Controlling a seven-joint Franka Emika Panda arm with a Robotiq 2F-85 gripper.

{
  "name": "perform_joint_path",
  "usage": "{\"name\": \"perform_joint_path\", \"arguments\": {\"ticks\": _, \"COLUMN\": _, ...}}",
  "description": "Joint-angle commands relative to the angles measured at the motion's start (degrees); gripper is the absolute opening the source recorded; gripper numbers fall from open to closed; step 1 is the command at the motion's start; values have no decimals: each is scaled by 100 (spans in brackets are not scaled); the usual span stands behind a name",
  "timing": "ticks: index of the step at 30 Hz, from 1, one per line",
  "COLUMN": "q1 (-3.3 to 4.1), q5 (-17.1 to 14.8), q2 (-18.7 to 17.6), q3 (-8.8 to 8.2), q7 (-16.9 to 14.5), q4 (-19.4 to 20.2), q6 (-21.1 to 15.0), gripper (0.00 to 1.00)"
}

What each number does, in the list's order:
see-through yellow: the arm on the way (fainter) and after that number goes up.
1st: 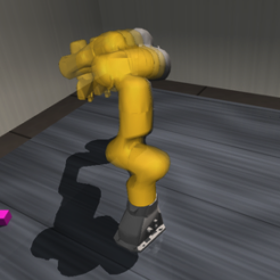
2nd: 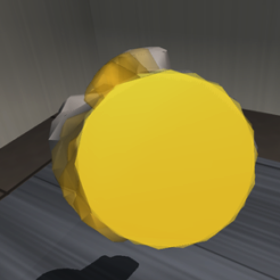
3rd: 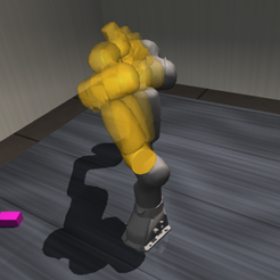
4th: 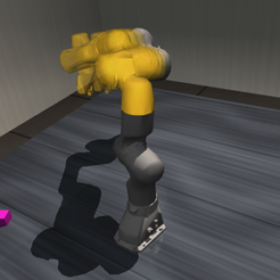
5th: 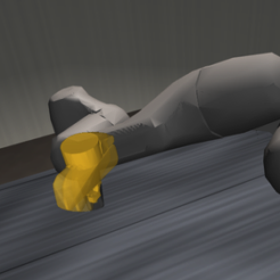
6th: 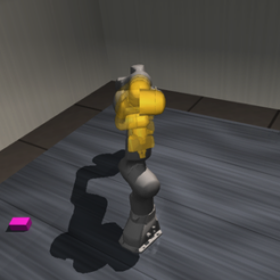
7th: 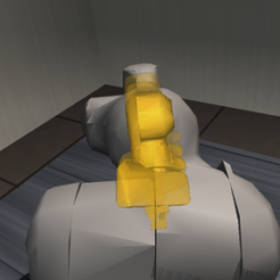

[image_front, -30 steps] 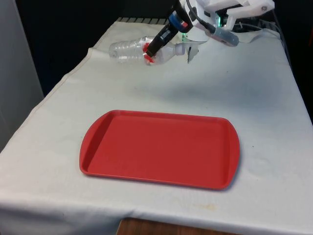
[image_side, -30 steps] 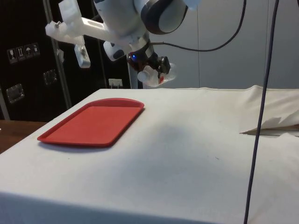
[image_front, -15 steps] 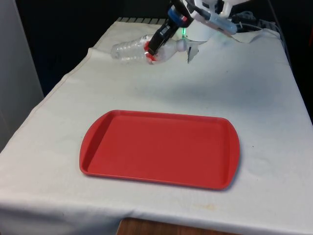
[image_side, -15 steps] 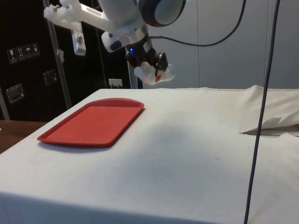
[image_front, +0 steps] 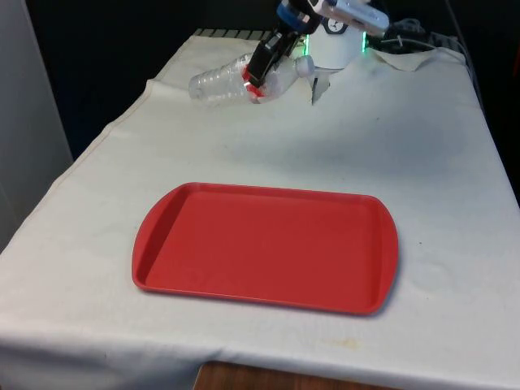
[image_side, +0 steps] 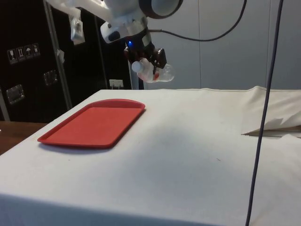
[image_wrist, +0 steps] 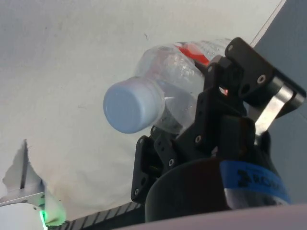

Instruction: Place the bottle upright on the tray.

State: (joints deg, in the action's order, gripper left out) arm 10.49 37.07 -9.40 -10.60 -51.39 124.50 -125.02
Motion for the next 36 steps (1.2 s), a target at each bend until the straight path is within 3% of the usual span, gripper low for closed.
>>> {"name": "perform_joint_path", "arguments": {"ticks": 1, "q1": -29, "q5": -92, "q2": 52, "q3": 0, "q7": -97, "q4": 17, "q6": -57, "gripper": 32}}
{"name": "perform_joint_path", "arguments": {"ticks": 2, "q1": 0, "q5": -29, "q2": 17, "q3": -6, "q7": -29, "q4": 0, "q6": 0, "gripper": 32}}
{"name": "perform_joint_path", "arguments": {"ticks": 5, "q1": -23, "q5": -212, "q2": 115, "q3": -29, "q7": -195, "q4": 11, "q6": -69, "gripper": 32}}
{"name": "perform_joint_path", "arguments": {"ticks": 11, "q1": 0, "q5": -332, "q2": 143, "q3": -57, "q7": -235, "q4": 0, "q6": -63, "gripper": 32}}
{"name": "perform_joint_path", "arguments": {"ticks": 19, "q1": -23, "q5": -791, "q2": 223, "q3": -97, "q7": -470, "q4": 34, "q6": -309, "gripper": 32}}
{"name": "perform_joint_path", "arguments": {"ticks": 20, "q1": 0, "q5": -705, "q2": 189, "q3": -103, "q7": -401, "q4": 0, "q6": -229, "gripper": 32}}
{"name": "perform_joint_path", "arguments": {"ticks": 36, "q1": -23, "q5": -1553, "q2": 212, "q3": -149, "q7": -779, "q4": 23, "q6": -705, "gripper": 32}}
